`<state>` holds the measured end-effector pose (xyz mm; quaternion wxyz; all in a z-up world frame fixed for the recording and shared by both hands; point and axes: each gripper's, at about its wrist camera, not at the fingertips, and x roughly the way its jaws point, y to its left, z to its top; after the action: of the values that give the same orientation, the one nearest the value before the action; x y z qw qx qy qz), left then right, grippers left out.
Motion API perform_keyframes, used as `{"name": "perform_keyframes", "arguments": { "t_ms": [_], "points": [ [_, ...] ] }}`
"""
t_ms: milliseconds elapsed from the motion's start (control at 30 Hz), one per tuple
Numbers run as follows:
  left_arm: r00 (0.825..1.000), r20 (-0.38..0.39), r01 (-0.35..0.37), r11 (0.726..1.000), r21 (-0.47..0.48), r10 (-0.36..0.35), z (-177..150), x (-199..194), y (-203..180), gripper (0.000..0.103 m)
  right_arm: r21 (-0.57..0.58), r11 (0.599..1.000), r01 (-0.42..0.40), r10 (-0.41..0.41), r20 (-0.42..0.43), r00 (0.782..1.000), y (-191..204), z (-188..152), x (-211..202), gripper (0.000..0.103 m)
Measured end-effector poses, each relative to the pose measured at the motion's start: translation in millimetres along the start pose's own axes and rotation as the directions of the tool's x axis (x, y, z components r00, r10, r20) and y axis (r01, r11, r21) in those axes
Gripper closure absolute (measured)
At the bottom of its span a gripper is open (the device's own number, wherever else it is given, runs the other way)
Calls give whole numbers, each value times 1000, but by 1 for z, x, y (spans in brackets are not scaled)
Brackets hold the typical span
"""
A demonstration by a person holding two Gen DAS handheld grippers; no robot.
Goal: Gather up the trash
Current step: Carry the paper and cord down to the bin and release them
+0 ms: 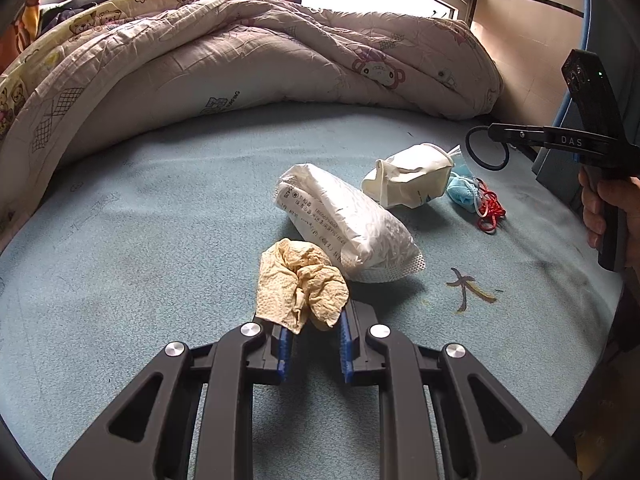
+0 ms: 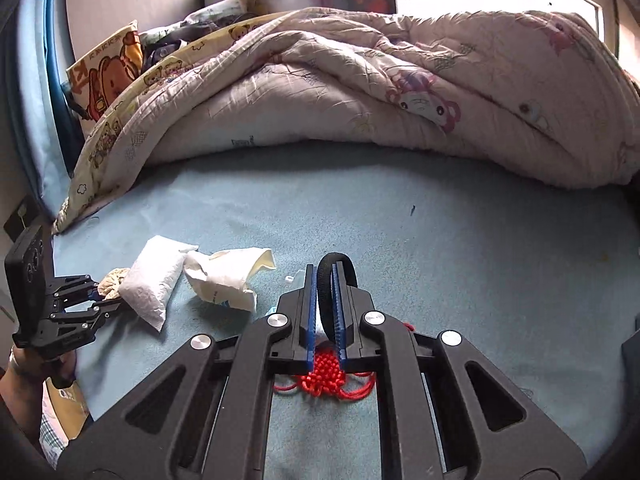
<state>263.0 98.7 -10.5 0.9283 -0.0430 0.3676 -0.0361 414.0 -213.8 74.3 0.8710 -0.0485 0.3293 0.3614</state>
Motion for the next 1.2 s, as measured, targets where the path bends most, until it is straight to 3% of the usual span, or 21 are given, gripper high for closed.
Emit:
{"name": "perform_keyframes", "arguments": {
  "t_ms": [200, 433, 600, 767, 933, 1067, 1200],
  "points": [
    [999, 32, 2, 1000, 23, -3, -6, -19, -9, 86, -116, 993, -8, 13, 41, 999, 46, -35, -48, 95],
    [994, 95, 39, 997, 61, -45, -36, -87, -30, 86, -218, 975, -40, 54, 60, 997, 115, -101, -102, 96],
    [993, 79, 80, 992, 100, -88, -85, -135, -45, 86, -243, 965, -97, 117, 69, 991, 162, -157, -138, 96],
    [992, -9, 129, 982, 139, -129, -170, -150, -65, 86, -248, 961, -122, 137, 46, 989, 196, -230, -153, 96],
    [973, -172, 179, 974, 140, -154, -269, -101, -81, 86, -193, 972, -136, 126, -66, 990, 203, -324, -107, 96],
    [939, -303, 214, 966, 142, -163, -331, -30, -91, 86, -138, 983, -120, 98, -154, 983, 192, -390, -47, 96],
    [905, -395, 248, 951, 183, -160, -371, 27, -102, 85, -108, 990, -96, 68, -237, 969, 180, -433, 2, 95]
  ]
}}
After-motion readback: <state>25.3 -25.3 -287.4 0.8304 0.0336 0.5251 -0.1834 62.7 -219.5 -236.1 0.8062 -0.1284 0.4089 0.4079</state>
